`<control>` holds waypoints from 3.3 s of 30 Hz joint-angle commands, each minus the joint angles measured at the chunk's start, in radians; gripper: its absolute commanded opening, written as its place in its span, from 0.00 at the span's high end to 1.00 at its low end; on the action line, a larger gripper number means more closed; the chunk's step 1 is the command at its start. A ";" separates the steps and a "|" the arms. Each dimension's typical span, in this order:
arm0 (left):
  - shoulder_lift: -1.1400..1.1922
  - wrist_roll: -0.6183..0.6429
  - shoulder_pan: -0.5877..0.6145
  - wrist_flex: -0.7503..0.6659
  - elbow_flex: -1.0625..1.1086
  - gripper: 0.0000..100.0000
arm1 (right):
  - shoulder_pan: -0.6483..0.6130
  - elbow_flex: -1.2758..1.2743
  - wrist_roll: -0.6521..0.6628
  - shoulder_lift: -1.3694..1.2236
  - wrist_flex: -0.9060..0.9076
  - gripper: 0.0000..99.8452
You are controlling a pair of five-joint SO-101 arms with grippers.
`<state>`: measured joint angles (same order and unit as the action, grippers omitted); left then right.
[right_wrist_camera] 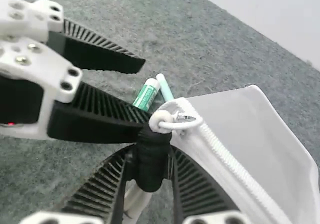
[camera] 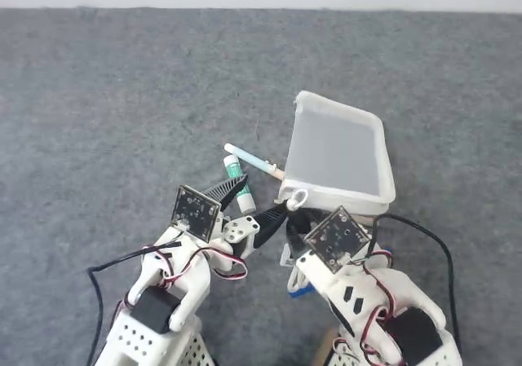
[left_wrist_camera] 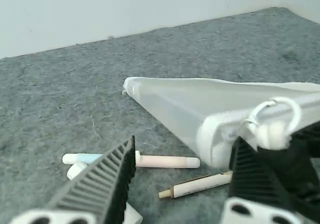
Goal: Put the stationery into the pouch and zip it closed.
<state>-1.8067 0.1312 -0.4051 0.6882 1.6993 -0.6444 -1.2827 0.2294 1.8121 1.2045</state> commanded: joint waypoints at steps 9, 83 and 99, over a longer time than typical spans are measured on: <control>-0.011 0.005 0.052 -0.038 -0.015 0.74 | -0.068 0.075 0.015 0.005 0.025 0.99; -0.014 0.012 0.295 0.155 -0.166 0.78 | 0.318 0.164 -0.109 0.005 -0.130 0.99; -0.011 0.029 0.292 0.129 -0.147 0.78 | 0.127 0.285 -0.051 0.005 0.048 0.99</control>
<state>-1.8052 0.1496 -0.1089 0.8401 1.5950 -0.5063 -1.0633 0.1665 1.8167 1.2413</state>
